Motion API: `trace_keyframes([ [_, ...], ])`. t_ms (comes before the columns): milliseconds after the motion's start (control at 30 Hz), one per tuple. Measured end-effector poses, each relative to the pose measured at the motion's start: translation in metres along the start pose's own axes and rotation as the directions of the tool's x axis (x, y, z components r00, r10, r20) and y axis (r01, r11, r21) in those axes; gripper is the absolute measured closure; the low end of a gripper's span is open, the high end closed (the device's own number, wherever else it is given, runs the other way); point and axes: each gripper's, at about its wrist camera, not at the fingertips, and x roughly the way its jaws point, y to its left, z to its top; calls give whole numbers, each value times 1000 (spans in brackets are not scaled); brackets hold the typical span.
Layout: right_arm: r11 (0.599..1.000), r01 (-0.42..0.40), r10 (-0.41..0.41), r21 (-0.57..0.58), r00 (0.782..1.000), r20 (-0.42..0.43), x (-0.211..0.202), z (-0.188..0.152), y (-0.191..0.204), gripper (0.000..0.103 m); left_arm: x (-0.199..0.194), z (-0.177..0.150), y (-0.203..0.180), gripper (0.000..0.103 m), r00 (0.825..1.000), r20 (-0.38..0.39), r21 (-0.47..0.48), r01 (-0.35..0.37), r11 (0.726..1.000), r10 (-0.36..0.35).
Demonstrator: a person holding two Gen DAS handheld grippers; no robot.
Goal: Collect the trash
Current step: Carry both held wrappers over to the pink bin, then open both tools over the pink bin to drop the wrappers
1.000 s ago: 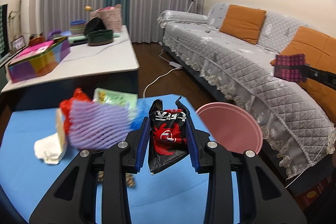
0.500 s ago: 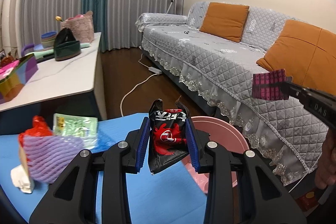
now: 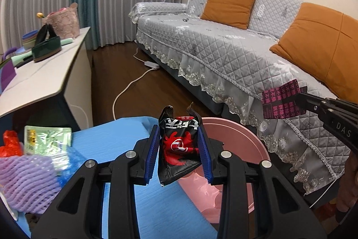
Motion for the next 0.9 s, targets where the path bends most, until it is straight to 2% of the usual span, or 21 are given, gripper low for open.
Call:
trace_keyframes([
  [533,999,41,-41,0,999,-5,9,3,-1,99,25,2,-8,68,998,-30,11,51,999,-50],
  [567,999,46,-46,4,999,-9,10,3,-2,94,26,3,-9,65,998,-36,8,59,998,-59],
  [600,999,54,-54,6,998,-14,10,4,-2,89,26,3,-9,55,997,-41,7,63,998,-63],
  [667,998,67,-67,14,998,-11,10,4,-4,64,24,3,-8,51,998,-33,8,55,998,-55],
  [733,996,86,-86,24,996,-2,8,5,-6,59,20,3,-5,51,998,-29,2,57,998,-56],
  [900,995,86,-86,45,996,4,3,9,-8,59,6,3,0,51,999,-18,-6,51,999,-51],
])
